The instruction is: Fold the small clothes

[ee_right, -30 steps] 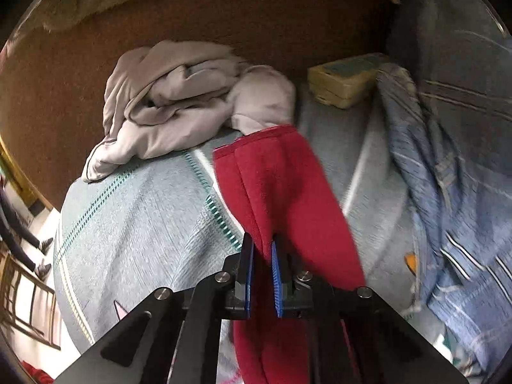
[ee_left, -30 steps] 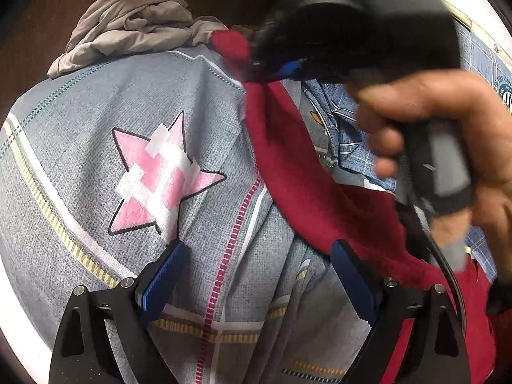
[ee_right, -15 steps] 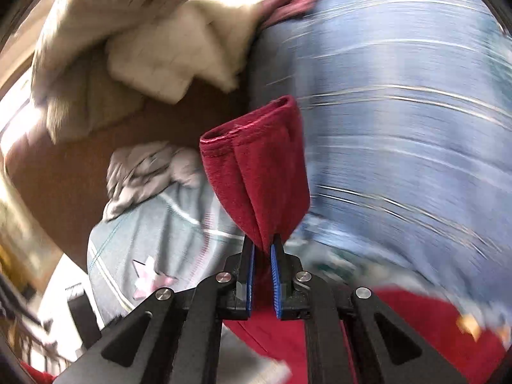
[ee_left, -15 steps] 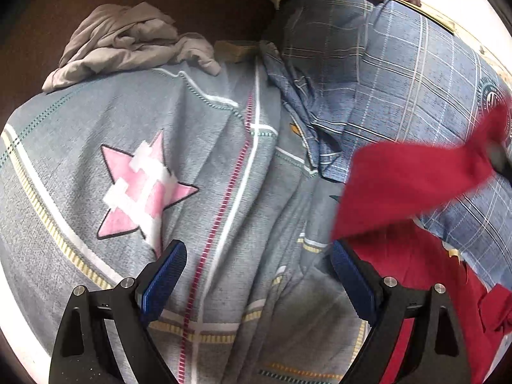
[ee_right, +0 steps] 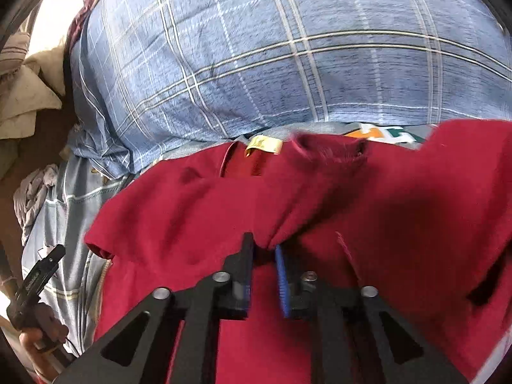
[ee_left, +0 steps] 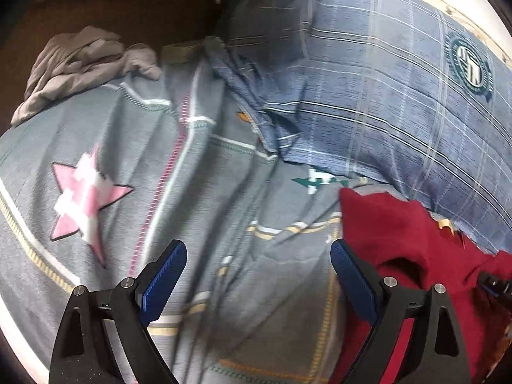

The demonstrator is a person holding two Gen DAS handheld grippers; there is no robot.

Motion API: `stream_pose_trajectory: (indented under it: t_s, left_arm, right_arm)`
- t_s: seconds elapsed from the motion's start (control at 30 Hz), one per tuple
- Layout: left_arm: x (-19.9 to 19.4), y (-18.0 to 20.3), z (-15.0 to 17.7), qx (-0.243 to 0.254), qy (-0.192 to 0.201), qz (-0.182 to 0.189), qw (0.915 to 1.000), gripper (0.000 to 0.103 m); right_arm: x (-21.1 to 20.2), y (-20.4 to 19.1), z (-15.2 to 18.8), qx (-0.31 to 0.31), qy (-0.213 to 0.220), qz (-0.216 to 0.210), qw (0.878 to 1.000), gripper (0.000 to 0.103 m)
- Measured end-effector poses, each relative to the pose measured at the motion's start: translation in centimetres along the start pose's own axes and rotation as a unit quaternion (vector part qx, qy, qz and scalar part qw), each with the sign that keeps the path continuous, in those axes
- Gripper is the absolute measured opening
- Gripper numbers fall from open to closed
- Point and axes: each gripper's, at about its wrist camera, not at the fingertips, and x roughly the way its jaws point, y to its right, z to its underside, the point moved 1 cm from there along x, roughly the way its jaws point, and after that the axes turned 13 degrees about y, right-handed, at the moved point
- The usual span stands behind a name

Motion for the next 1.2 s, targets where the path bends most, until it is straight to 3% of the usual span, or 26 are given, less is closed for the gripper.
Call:
stream_pose_trajectory:
  t_s: [0.03, 0.1, 0.17, 0.23, 0.3, 0.33, 0.4, 0.47, 0.53, 0.63, 0.7, 0.77, 0.9, 1.0, 1.1, 1.2]
  left_arm:
    - [0.0, 0.2, -0.1, 0.001, 0.0, 0.002, 1.0, 0.092]
    - [0.2, 0.5, -0.2, 0.002, 0.003, 0.005, 1.0, 0.092]
    - [0.4, 0.8, -0.2, 0.0, 0.008, 0.007, 0.9999, 0.092]
    - [0.8, 1.0, -0.1, 0.003, 0.004, 0.007, 1.0, 0.092]
    - [1.3, 1.2, 0.0, 0.009, -0.002, 0.002, 1.0, 0.092]
    - [1.5, 1.1, 0.0, 0.009, -0.004, -0.001, 1.0, 0.092]
    - [2.0, 1.3, 0.1, 0.004, -0.007, -0.002, 1.0, 0.092]
    - [2.4, 1.6, 0.0, 0.001, -0.011, 0.004, 0.9999, 0.092]
    - [2.8, 2.5, -0.1, 0.008, -0.011, 0.01, 0.9998, 0.092]
    - [2.9, 3.5, 0.1, 0.027, -0.018, 0.033, 0.9989, 0.092]
    - [3.2, 4.1, 0.1, 0.034, -0.03, 0.051, 0.9976, 0.092]
    - [3.8, 5.0, -0.1, 0.047, -0.045, 0.066, 0.9957, 0.092]
    - [5.7, 7.1, 0.2, 0.067, -0.081, 0.092, 0.9901, 0.093]
    - [8.2, 8.4, 1.6, 0.11, -0.1, 0.065, 0.9868, 0.093]
    - [9.6, 8.4, 2.1, 0.11, -0.113, 0.065, 0.9854, 0.094]
    - [9.9, 8.0, 1.5, 0.096, -0.119, 0.068, 0.9859, 0.094]
  right_arm:
    - [-0.4, 0.0, 0.0, 0.005, 0.009, -0.004, 1.0, 0.034]
    - [-1.1, 0.4, -0.5, 0.028, 0.027, -0.018, 0.999, 0.066]
    - [-0.8, 1.4, -1.4, 0.056, 0.04, -0.018, 0.997, 0.072]
    - [0.0, 2.4, -1.8, 0.068, 0.035, -0.004, 0.997, 0.067]
    - [0.9, 3.3, -2.0, 0.065, 0.021, 0.021, 0.997, 0.007]
    - [0.9, 3.5, -2.1, 0.06, 0.017, 0.032, 0.998, 0.007]
    - [-0.9, 3.9, -2.7, 0.049, 0.049, 0.033, 0.997, 0.007]
    - [-2.3, 4.2, -3.3, 0.021, 0.079, 0.062, 0.995, 0.007]
    - [-2.1, 5.4, -3.6, 0.02, 0.073, 0.078, 0.994, 0.008]
    - [-1.5, 6.7, -3.4, 0.034, 0.023, 0.091, 0.995, 0.021]
    - [-3.6, 6.6, -3.8, 0.027, 0.05, 0.101, 0.993, 0.046]
    - [-6.0, 6.3, -4.2, 0.018, 0.086, 0.11, 0.99, 0.054]
    - [-8.4, 5.2, -5.0, -0.007, 0.101, 0.091, 0.991, 0.054]
    - [-6.0, 4.6, -4.8, -0.027, 0.06, 0.071, 0.995, 0.049]
    - [-1.5, 5.4, -3.4, -0.047, 0.002, 0.102, 0.994, 0.048]
    - [-2.0, 4.9, -3.3, -0.078, 0.009, 0.111, 0.991, 0.047]
